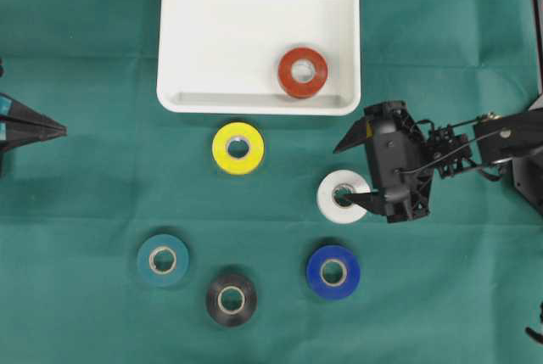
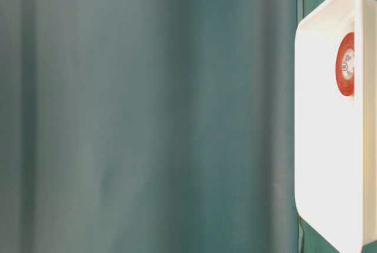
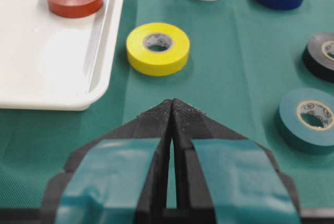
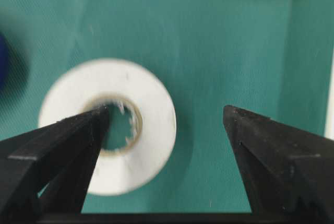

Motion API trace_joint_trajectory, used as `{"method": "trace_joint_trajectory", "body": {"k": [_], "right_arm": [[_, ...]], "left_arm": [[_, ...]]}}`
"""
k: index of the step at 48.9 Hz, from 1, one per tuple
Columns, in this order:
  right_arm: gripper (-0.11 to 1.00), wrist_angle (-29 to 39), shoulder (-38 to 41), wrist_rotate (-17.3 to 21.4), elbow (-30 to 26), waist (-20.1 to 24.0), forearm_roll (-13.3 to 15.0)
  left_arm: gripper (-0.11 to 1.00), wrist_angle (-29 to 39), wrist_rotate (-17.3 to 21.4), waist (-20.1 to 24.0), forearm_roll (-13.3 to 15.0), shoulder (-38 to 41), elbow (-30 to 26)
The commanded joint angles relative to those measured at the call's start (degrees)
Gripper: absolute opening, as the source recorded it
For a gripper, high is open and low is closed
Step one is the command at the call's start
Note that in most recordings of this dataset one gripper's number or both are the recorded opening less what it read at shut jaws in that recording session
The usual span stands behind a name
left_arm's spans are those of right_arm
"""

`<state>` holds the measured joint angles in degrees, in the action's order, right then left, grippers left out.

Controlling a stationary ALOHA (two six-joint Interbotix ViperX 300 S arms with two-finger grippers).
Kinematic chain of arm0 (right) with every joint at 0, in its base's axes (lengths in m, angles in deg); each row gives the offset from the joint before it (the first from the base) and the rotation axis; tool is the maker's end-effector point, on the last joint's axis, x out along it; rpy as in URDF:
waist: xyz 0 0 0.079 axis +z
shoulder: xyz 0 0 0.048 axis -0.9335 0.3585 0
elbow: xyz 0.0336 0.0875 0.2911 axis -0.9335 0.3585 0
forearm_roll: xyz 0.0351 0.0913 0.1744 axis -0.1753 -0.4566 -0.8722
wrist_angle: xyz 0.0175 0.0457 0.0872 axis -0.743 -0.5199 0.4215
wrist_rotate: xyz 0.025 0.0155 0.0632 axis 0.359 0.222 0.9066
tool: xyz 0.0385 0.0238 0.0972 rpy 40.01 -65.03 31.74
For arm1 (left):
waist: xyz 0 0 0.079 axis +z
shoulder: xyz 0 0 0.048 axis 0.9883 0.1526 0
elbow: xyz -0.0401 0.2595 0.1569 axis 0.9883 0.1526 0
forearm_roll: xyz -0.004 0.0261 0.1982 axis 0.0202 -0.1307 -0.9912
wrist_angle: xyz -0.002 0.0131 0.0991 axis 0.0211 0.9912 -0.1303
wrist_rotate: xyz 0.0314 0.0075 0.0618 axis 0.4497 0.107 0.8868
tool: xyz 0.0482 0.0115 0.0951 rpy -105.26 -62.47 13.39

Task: Put the tape into the white case with the right arm.
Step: 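Move the right gripper over the white tape roll and grasp it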

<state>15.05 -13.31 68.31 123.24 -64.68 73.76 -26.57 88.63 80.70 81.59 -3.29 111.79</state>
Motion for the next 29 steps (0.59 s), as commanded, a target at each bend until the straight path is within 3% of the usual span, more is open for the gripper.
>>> {"method": "trace_joint_trajectory", "body": {"k": [1, 8, 29], "right_arm": [[0.62, 3.43, 0.44, 0.53, -2.02, 0.09, -0.09], [0.62, 8.44, 1.67, 2.37, -3.87, 0.18, 0.00], [0.62, 7.29, 5.54, 2.81, -5.71, 0.09, 0.00]], "left_arm": [[0.01, -0.18, 0.00, 0.09, 0.09, 0.44, -0.62], [0.01, -0.18, 0.00, 0.09, 0.09, 0.44, -0.62], [0.01, -0.18, 0.00, 0.09, 0.09, 0.44, -0.62]]}}
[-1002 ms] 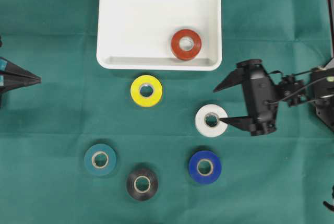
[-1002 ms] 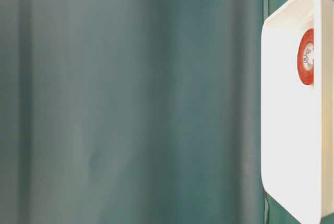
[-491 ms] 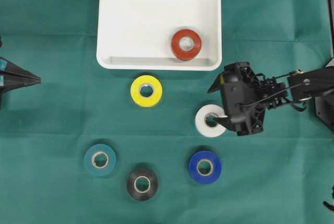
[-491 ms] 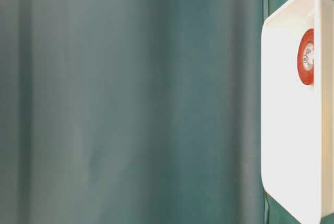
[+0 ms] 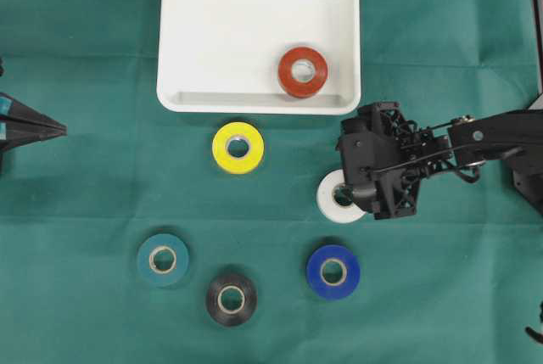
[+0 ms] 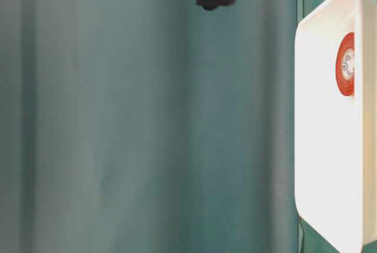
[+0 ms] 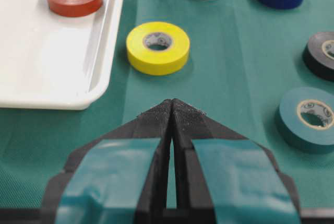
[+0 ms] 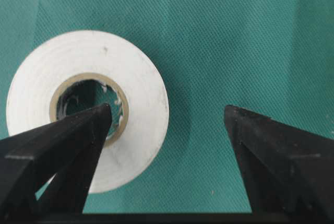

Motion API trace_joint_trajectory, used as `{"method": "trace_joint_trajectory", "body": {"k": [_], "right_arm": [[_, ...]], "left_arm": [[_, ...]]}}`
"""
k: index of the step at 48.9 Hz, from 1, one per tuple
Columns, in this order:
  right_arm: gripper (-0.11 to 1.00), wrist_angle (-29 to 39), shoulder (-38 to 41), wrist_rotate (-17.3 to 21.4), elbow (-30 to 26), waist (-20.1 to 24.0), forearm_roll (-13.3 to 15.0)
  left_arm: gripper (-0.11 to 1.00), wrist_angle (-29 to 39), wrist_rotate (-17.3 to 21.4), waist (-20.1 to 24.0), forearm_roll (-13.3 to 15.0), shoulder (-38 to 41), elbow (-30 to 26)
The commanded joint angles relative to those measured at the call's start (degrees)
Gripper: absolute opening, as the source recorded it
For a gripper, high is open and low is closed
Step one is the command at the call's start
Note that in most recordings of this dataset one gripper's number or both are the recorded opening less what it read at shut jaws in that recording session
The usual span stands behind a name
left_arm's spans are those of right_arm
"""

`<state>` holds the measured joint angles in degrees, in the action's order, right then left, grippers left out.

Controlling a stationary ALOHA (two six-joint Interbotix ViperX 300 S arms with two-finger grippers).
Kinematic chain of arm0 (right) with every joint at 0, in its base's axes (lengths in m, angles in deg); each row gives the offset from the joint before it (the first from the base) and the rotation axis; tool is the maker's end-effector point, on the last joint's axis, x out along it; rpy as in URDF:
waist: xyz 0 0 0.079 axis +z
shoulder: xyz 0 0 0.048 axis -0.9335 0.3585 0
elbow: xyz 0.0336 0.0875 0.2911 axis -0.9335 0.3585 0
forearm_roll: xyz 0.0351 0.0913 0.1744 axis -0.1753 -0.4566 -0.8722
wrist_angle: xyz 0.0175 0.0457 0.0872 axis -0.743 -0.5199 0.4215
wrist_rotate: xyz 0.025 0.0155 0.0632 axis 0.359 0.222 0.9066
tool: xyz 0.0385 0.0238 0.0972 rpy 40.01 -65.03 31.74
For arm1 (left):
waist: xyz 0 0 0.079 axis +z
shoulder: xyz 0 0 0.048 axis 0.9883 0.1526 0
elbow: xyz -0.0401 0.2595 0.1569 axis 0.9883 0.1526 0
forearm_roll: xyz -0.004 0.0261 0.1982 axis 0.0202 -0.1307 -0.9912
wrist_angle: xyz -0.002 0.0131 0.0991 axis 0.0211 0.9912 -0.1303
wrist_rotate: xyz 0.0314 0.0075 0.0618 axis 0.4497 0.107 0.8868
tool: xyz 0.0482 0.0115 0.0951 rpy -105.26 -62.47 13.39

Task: Put the tape into the white case with the right arm.
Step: 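Move the right gripper over the white tape roll and grasp it, then lift the white tape roll and carry it into the tray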

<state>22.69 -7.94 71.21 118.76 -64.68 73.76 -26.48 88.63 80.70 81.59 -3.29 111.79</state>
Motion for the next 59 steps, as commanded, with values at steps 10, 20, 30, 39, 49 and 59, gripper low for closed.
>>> {"method": "trace_joint_trajectory", "body": {"k": [10, 20, 30, 39, 49, 59], "right_arm": [[0.55, -0.18, 0.53, -0.09, -1.93, 0.18, 0.00], [0.08, -0.26, 0.53, -0.09, -2.02, 0.35, 0.00], [0.01, -0.35, 0.53, -0.09, -2.02, 0.44, 0.00], [0.01, 0.00, 0.00, -0.09, -2.55, 0.97, 0.00], [0.01, 1.58, -4.31, -0.09, -4.22, 1.58, -0.09], [0.01, 3.52, -6.86, -0.09, -6.24, 1.93, -0.09]], "left_arm": [[0.01, -0.26, 0.00, 0.09, 0.09, 0.44, -0.53], [0.01, -0.26, 0.00, 0.09, 0.09, 0.44, -0.53], [0.01, -0.26, 0.00, 0.09, 0.09, 0.44, -0.53], [0.01, -0.26, 0.00, 0.09, 0.09, 0.44, -0.62], [0.01, -0.26, 0.00, 0.09, 0.09, 0.44, -0.53], [0.01, -0.26, 0.00, 0.09, 0.09, 0.44, -0.62]]}}
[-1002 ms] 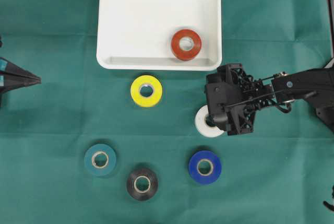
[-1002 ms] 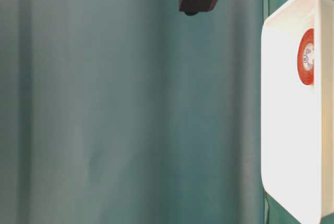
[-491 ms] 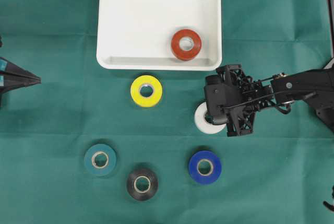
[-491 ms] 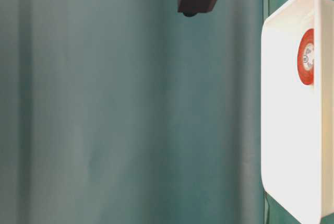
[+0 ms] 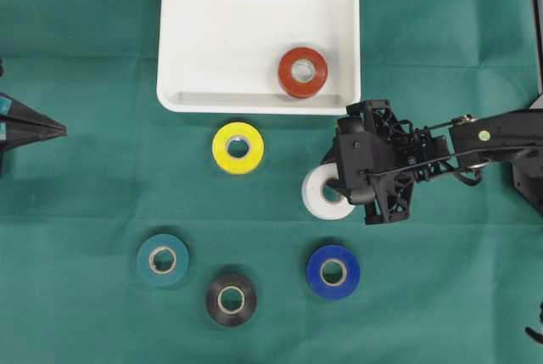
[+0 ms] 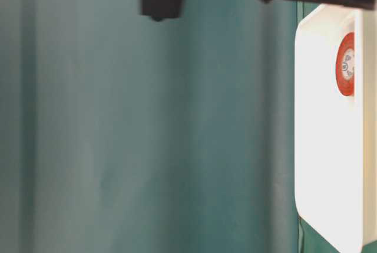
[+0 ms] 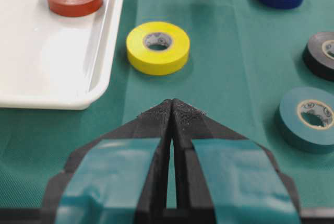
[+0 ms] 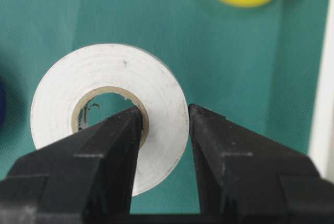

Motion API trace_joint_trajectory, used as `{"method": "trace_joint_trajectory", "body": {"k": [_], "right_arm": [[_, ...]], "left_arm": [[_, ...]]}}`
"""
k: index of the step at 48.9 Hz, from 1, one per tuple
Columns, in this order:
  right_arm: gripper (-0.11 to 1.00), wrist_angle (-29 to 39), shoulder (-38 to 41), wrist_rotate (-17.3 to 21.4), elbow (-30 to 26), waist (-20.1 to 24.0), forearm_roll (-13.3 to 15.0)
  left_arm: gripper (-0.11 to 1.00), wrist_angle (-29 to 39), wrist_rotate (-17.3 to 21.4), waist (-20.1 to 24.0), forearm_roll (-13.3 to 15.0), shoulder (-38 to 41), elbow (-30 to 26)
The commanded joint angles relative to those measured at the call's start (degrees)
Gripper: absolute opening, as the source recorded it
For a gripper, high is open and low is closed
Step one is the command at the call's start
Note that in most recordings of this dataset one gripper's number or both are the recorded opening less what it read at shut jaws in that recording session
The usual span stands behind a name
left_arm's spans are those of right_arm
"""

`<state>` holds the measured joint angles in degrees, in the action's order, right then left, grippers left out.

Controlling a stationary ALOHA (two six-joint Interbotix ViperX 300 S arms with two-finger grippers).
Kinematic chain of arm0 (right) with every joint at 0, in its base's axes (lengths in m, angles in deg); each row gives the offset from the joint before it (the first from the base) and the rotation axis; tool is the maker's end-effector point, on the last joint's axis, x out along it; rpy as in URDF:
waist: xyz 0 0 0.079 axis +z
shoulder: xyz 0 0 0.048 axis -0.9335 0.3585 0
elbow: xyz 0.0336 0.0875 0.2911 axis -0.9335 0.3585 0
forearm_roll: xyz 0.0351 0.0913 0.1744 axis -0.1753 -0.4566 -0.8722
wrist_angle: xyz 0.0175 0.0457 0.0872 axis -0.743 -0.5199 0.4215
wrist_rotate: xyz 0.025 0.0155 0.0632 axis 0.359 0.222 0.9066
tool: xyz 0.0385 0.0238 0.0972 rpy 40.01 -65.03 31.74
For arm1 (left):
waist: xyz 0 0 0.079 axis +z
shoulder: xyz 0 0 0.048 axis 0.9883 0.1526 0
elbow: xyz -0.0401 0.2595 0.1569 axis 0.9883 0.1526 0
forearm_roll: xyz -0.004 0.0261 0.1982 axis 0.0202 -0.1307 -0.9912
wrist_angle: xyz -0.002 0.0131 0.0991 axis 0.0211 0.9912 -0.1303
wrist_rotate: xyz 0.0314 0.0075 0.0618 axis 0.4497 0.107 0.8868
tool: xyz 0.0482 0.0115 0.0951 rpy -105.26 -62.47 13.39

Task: Put the tape into the white case with the right arm.
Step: 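Lift the white tape roll and carry it into the tray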

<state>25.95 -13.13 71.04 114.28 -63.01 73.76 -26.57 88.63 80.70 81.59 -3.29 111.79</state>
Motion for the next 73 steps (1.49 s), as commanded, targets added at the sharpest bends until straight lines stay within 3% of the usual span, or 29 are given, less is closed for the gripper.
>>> {"method": "trace_joint_trajectory", "body": {"k": [1, 12, 34, 45, 73], "right_arm": [[0.01, 0.26, -1.67, 0.09, -1.85, 0.26, -0.09], [0.01, -0.79, 0.70, 0.18, -3.60, 0.26, -0.09], [0.01, 2.20, 14.59, 0.18, -20.92, 0.26, 0.00], [0.01, 3.34, 15.29, 0.18, -22.76, -1.32, 0.18], [0.01, 1.67, 14.59, 0.00, -23.73, -15.56, 0.26]], "left_arm": [[0.01, -0.18, 0.00, 0.09, 0.09, 0.44, -0.62], [0.01, -0.18, 0.00, 0.09, 0.09, 0.44, -0.62], [0.01, -0.18, 0.00, 0.09, 0.09, 0.44, -0.62], [0.01, -0.18, 0.00, 0.09, 0.09, 0.44, -0.53], [0.01, -0.18, 0.00, 0.09, 0.09, 0.44, -0.53]]}}
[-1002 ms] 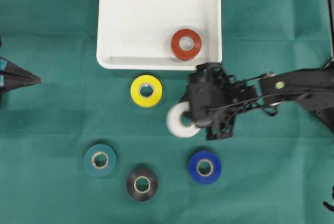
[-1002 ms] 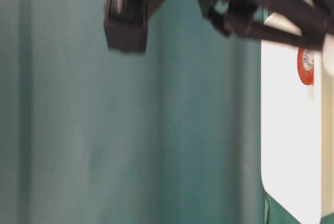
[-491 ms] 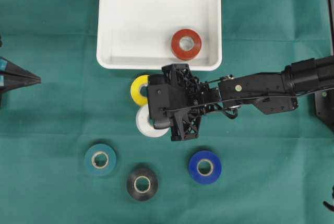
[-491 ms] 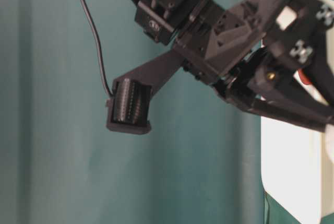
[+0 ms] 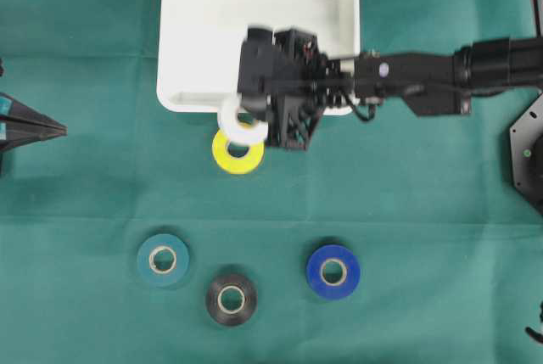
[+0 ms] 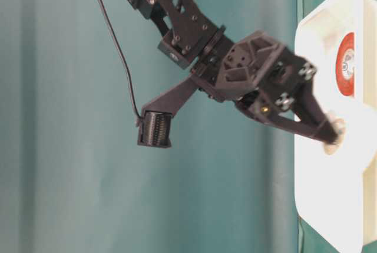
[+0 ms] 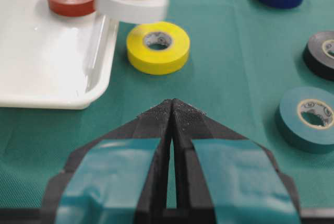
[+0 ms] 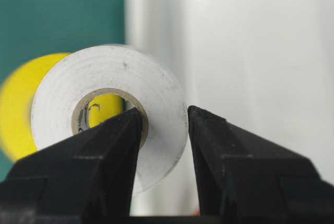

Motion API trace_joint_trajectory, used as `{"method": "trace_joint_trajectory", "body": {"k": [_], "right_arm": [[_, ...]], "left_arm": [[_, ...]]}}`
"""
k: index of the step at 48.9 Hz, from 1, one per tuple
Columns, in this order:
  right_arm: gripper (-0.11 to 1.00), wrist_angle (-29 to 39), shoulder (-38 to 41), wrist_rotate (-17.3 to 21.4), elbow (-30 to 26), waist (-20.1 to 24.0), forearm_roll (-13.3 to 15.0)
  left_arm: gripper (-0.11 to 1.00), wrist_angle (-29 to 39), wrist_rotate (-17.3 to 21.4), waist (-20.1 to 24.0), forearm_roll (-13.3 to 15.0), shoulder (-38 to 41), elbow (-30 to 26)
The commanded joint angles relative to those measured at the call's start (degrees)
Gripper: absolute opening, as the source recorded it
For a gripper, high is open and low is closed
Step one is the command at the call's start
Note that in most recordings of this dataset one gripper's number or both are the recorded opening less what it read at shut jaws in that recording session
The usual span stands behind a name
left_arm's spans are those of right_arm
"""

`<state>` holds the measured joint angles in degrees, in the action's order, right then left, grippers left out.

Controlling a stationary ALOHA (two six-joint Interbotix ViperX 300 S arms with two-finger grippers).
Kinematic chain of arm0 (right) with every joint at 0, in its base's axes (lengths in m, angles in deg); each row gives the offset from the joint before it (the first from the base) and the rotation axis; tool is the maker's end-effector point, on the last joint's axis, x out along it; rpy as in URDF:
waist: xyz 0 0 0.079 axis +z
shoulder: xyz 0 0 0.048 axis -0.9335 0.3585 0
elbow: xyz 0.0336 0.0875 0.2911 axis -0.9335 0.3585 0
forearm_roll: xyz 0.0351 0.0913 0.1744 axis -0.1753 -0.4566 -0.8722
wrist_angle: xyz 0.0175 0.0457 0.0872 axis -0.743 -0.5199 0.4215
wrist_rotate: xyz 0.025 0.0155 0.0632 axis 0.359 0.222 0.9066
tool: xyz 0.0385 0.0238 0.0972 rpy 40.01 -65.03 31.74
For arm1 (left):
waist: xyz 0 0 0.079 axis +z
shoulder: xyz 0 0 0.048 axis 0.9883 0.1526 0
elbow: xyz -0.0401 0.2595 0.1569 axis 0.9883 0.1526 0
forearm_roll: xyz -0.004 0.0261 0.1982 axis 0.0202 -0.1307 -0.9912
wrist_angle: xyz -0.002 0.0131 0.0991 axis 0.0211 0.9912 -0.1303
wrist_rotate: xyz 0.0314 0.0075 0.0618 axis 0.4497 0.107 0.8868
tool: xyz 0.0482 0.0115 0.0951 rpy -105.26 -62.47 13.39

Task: Put the tape into the white case with the right arm.
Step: 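Lift the white tape roll and carry it into the tray, then release the white roll beside the red roll and withdraw right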

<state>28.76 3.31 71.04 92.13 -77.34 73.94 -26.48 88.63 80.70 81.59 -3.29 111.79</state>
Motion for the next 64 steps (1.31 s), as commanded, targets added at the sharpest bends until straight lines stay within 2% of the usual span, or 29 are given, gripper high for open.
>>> {"method": "trace_joint_trajectory", "body": {"k": [1, 16, 47, 52, 59, 64], "right_arm": [[0.01, -1.41, -1.85, 0.00, -1.58, -1.67, 0.09], [0.01, -1.93, -1.76, 0.00, -1.41, -6.15, 0.09], [0.02, -2.11, -1.05, 0.09, -0.79, -6.33, 0.09], [0.18, -2.11, -1.05, 0.09, -0.53, -6.33, 0.09], [0.58, -2.11, -1.05, 0.09, 0.09, -6.42, 0.09], [0.51, -2.11, -1.05, 0.09, 0.62, -6.42, 0.09]], "left_arm": [[0.01, -0.26, 0.00, 0.09, 0.09, 0.44, -0.53], [0.01, -0.26, 0.00, 0.09, 0.09, 0.44, -0.53], [0.01, -0.26, 0.09, 0.09, 0.09, 0.35, -0.44], [0.01, -0.26, 0.09, 0.09, 0.09, 0.44, -0.44], [0.01, -0.26, 0.09, 0.09, 0.09, 0.44, -0.44], [0.01, -0.26, 0.00, 0.09, 0.00, 0.44, -0.44]]}}
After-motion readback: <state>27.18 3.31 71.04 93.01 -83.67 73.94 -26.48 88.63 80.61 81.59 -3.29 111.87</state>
